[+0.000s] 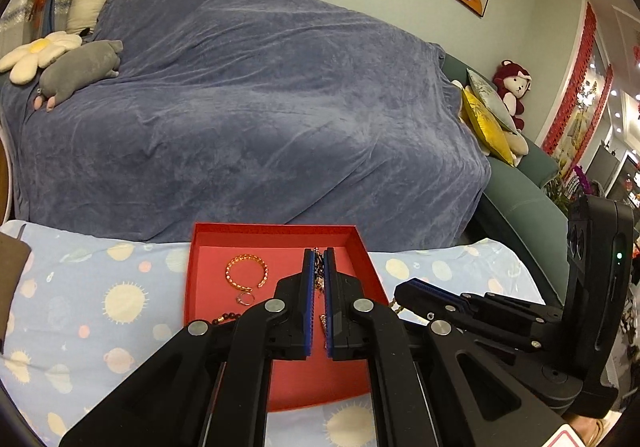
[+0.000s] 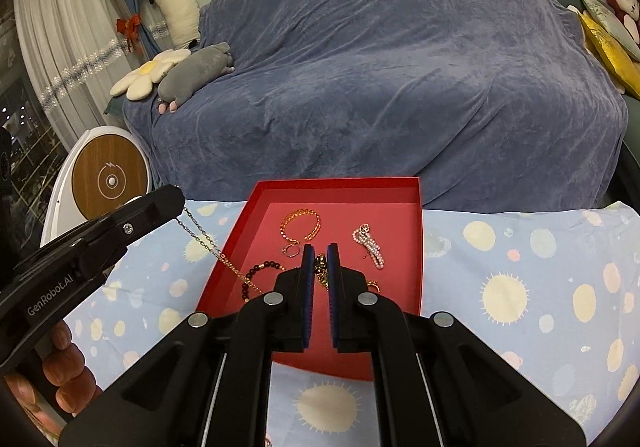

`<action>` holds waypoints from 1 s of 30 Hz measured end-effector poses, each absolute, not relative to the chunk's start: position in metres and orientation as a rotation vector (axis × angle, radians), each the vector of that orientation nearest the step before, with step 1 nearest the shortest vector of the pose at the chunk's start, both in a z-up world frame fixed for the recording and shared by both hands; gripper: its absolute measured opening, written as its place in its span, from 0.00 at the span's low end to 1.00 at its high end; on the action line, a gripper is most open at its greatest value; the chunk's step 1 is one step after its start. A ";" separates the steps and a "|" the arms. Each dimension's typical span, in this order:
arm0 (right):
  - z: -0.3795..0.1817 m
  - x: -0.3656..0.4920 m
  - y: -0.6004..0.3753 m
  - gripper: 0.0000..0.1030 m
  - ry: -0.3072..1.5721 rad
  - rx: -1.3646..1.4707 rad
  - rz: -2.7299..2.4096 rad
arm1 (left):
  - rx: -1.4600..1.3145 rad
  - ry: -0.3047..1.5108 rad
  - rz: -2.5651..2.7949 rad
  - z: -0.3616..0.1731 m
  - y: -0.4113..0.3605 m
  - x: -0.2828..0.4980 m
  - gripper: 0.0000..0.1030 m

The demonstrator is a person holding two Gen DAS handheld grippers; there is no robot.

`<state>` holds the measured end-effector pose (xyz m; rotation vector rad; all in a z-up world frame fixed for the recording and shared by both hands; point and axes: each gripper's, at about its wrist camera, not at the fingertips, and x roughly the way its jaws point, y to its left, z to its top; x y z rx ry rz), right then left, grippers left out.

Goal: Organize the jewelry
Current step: 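Carry both gold chains into the red box and open both tools, then withdraw both tools toward the gold hoop earrings on the bedspread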

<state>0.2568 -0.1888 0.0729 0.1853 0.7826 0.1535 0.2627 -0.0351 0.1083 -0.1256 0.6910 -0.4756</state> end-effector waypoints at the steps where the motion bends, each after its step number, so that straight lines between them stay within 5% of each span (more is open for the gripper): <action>1: 0.068 0.263 -0.189 0.05 0.789 0.187 0.151 | -0.123 0.699 -0.466 0.104 -0.039 0.269 0.02; 11: 0.043 0.298 -0.181 0.08 0.810 0.163 0.144 | -0.119 0.772 -0.413 0.063 -0.050 0.309 0.10; 13: 0.048 0.294 -0.184 0.09 0.800 0.181 0.148 | -0.120 0.764 -0.392 0.064 -0.045 0.305 0.29; 15: 0.056 0.283 -0.188 0.09 0.785 0.194 0.156 | -0.116 0.746 -0.368 0.069 -0.037 0.296 0.36; 19: 0.073 0.244 -0.191 0.10 0.773 0.189 0.166 | -0.126 0.734 -0.364 0.082 -0.016 0.267 0.40; 22: 0.077 0.203 -0.192 0.22 0.767 0.191 0.175 | -0.141 0.725 -0.366 0.088 -0.001 0.236 0.41; 30: 0.029 0.122 -0.171 0.22 0.882 0.181 0.183 | -0.089 0.793 -0.322 0.058 0.014 0.170 0.45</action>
